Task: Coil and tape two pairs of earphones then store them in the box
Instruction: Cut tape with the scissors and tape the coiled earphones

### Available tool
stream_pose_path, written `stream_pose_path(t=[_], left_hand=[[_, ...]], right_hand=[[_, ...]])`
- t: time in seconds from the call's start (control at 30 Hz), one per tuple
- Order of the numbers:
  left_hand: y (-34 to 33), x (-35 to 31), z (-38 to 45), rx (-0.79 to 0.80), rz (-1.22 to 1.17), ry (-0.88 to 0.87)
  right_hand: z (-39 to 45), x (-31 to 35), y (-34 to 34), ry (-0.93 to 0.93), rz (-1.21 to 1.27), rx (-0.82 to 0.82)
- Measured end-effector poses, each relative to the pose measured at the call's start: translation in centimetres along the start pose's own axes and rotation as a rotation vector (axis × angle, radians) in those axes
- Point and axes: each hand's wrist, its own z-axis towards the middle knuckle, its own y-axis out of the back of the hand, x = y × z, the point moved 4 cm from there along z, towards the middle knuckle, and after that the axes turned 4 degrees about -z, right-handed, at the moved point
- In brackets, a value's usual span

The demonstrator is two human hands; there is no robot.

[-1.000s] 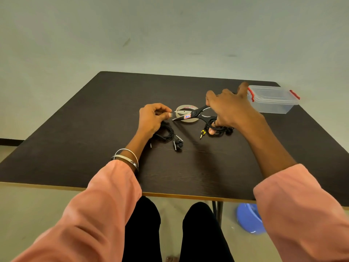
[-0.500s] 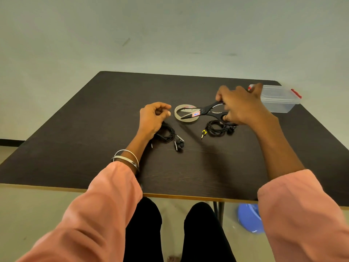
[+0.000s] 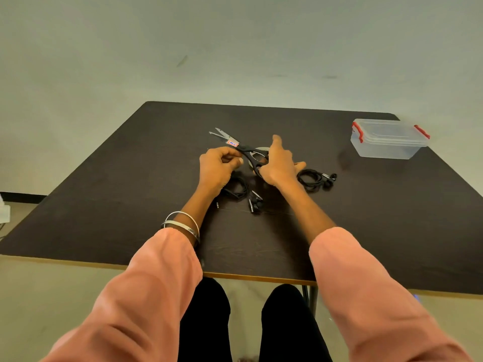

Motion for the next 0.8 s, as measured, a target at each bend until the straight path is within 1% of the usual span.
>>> stream_pose_path(t=[0.1,0.27,0.37,0.43,0.6,0.73,0.8], left_hand=[[0.2,0.4,0.2,-0.049,-0.015,0.026],[0.5,0.7,0.2,-0.118,0.004,0.075],[1.1,1.0,0.3,-0.233,0.047,0.104],[1.5,1.4,0.4,-0.286,0.022,0.139],[1.5,1.4,0.4,-0.267,0.026,0.145],[1.4,1.3,0.5,-0.247,0.031,0.144],[1.4,1.2,0.4,-0.250,0.044,0.144]], right_hand=[[0.5,-0.6,-0.1,-0.082,0.025,-0.030],[0.9,-1.1,0.1,-0.115,0.064,-0.018],[1.2,-1.0,0.0,-0.117,0.023,-0.019],[1.3,-1.0,0.0,-0.108,-0.007,-0.015],[1.6,-1.0,0.2,-0.093,-0.051,-0.004],[1.9,-1.0,1.2,0.003,-0.101,-0.048],[2.0,-1.2,2.0,0.029,-0.080,-0.051]])
